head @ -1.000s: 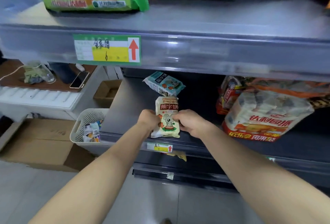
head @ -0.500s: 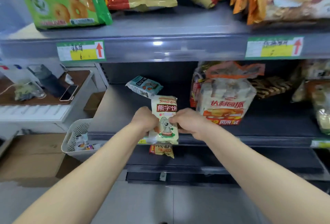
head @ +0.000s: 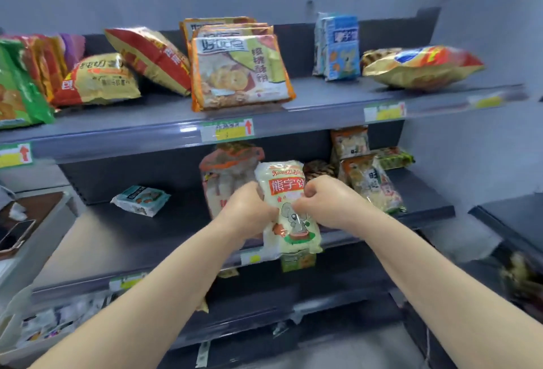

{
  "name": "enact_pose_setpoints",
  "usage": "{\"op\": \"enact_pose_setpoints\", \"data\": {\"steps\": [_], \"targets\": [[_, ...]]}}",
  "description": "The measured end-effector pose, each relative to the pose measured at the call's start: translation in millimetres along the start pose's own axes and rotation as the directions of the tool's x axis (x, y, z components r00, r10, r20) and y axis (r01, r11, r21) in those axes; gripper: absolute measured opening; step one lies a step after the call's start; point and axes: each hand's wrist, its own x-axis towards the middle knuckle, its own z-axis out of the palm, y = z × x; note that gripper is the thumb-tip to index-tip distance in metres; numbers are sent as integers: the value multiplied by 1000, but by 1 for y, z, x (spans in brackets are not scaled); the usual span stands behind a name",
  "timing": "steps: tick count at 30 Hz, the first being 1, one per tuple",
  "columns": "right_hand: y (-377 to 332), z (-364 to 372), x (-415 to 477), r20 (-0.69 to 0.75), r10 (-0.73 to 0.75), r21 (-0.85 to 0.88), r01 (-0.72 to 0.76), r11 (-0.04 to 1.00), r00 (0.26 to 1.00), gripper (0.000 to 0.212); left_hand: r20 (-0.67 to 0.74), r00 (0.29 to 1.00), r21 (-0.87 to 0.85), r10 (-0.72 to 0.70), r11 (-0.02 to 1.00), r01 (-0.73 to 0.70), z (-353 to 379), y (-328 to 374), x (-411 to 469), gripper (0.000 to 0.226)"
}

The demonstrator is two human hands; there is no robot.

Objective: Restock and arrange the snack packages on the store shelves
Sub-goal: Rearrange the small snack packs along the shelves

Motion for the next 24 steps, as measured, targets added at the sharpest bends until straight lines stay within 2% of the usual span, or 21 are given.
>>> {"op": "enact_pose_setpoints", "data": {"steps": [6,8,11,14,19,24], "targets": [[21,-84,-31,-274,-69,-119,37,992,959,30,17,952,79,307,948,-307,49,73,-11,21],[24,-105,-32,-347,-79,-61,62,996,934,19,2,923,80,385,920,-384,56,94,-7,24],[22,-129,-24,-452,-113,24,139,990,885,16,-51,858,80,511,858,-507,56,123,8,24],[12,-149,-4,-534,-171,25,218,976,828,22,-125,772,76,623,782,-619,53,148,30,25],[-14,-182,44,-558,-287,-33,325,945,779,29,-311,661,121,683,719,-685,36,187,82,24],[-31,-218,95,-484,-295,34,355,934,824,32,-414,620,108,667,712,-694,31,218,137,22]]}}
